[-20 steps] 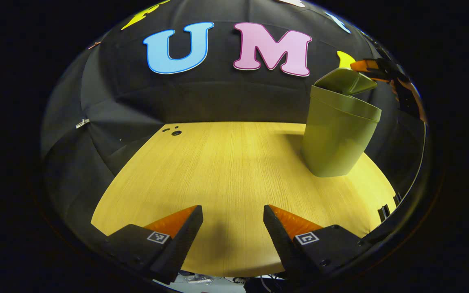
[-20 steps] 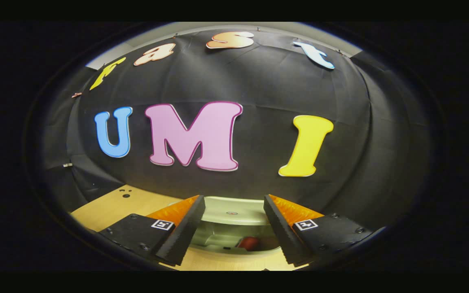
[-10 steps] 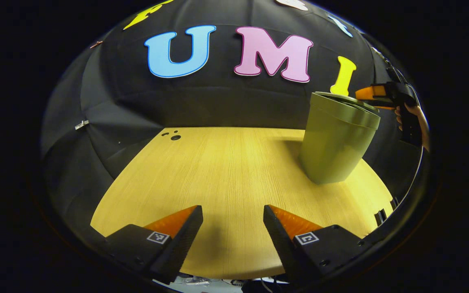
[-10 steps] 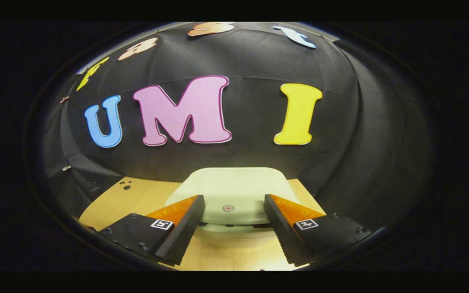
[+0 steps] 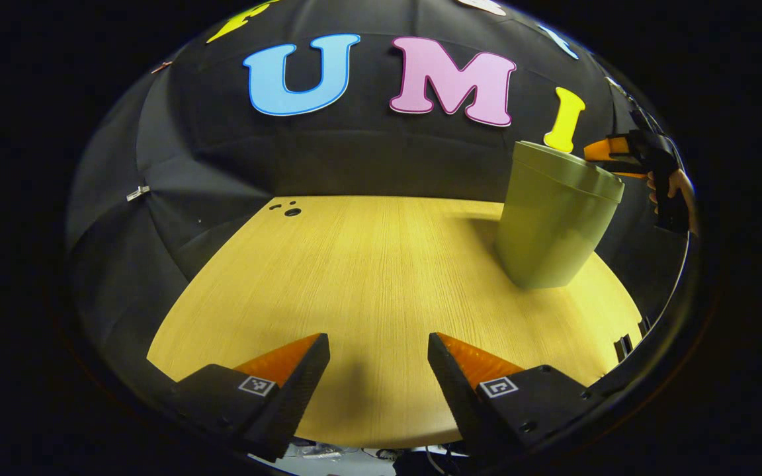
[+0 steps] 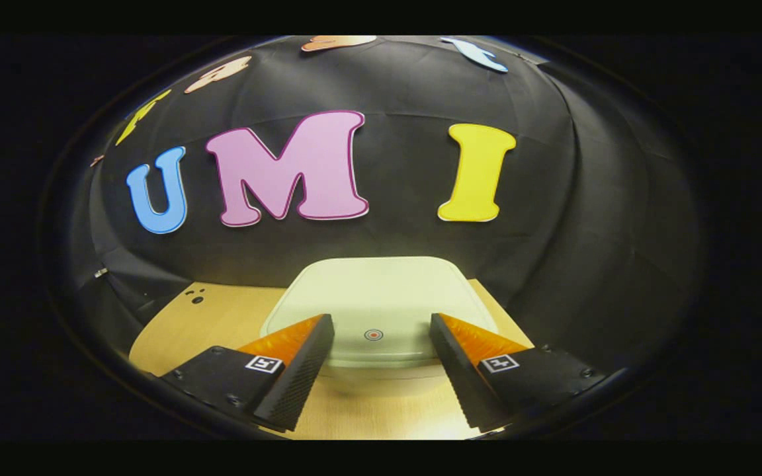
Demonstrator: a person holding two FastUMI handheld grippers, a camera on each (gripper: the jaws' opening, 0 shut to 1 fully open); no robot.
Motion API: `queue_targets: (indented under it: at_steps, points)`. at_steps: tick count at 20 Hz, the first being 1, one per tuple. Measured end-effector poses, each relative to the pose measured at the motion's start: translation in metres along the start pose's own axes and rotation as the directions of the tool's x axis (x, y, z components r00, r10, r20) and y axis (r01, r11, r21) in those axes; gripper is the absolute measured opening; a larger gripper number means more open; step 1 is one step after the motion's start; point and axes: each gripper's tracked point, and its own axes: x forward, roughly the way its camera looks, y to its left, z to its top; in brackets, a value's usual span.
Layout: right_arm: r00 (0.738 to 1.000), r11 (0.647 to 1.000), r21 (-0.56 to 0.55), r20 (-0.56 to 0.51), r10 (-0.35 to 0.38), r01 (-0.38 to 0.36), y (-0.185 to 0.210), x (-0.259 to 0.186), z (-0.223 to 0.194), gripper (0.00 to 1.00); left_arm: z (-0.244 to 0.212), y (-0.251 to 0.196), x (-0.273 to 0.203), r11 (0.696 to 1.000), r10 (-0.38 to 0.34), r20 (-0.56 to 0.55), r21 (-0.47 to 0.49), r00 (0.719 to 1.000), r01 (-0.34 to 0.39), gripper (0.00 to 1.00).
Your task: Press the lid of the desktop garbage bin to open it, pick up the crumpled paper on the desktop and throw it into the bin, then pick up the pop can on the desktop and drop it into the bin, and finally close the garbage bin lid.
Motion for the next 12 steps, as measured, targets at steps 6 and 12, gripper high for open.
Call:
queue_targets:
  at_steps: [6, 12]
  points:
    - [1.000, 0.999, -0.041, 0.021, 0.000, 0.001, 0.005, 0.001, 0.000, 0.94, 0.001, -0.004, 0.003, 1.000, -0.023, 0.003, -0.020, 1.000, 0.023, 0.96]
    - [0.999, 0.998, -0.058, 0.046, 0.026, -0.023, 0.010, -0.008, 0.003, 0.93, 0.044, -0.016, 0.002, 0.999, -0.036, 0.081, 0.018, 0.996, 0.035, 0.96]
